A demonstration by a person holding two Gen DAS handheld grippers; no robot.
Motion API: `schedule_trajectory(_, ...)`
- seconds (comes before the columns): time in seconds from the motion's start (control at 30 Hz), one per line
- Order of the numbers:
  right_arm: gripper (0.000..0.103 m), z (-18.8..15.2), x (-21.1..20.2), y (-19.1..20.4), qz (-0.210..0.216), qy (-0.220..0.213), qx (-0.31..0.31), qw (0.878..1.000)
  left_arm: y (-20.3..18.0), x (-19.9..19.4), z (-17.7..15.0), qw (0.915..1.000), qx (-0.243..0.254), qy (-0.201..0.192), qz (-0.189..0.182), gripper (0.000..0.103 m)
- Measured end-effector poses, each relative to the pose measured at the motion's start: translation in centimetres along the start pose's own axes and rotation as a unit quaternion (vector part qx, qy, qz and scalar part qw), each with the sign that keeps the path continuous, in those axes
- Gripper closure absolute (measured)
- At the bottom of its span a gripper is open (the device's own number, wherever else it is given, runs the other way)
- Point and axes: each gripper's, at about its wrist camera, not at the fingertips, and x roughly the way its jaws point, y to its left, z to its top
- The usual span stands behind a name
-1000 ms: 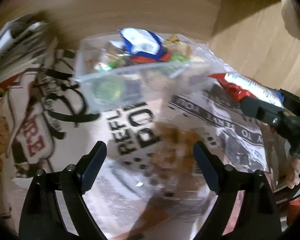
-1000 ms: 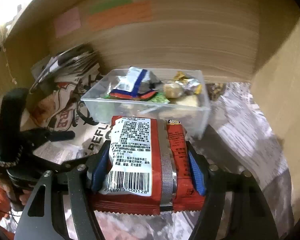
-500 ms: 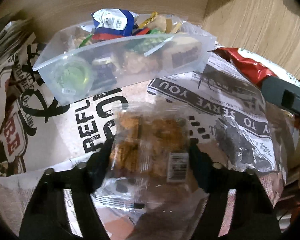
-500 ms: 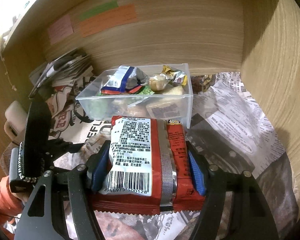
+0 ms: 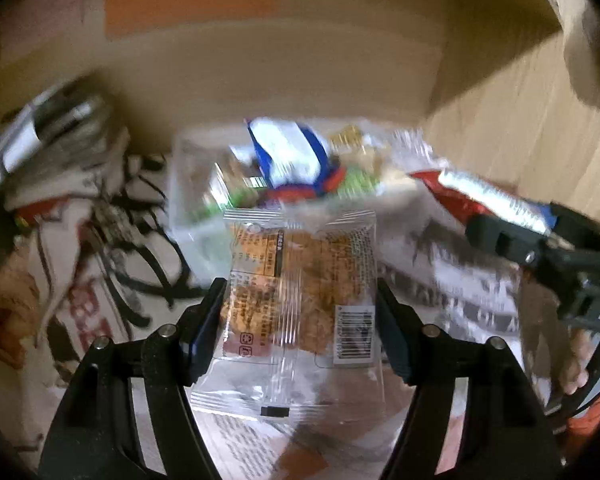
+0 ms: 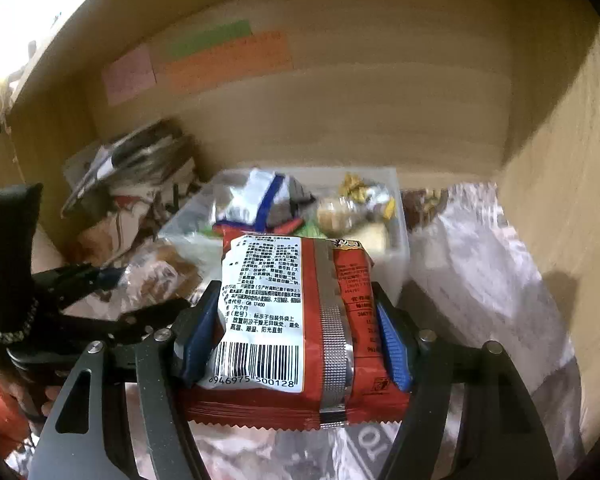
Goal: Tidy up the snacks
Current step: 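Carry the red-orange bag and cookie pack into the clear box and release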
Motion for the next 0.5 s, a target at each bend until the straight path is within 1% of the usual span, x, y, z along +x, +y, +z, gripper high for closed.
schedule_trajectory(0.27, 0.036, 3.5, 0.9, 0.3, -0.006, -0.029, -0.013, 0.999, 2.3, -0.8, 3.7, 0.999, -0.02, -0.039, 0.009, 0.034)
schedule_trajectory(0.5, 0.036, 5.6, 2.9, -0.1, -0.01, -0.033, -0.014, 0.999, 3.4, 0.9, 5.8, 0.9981, -0.036, -0.048, 0.011, 0.034)
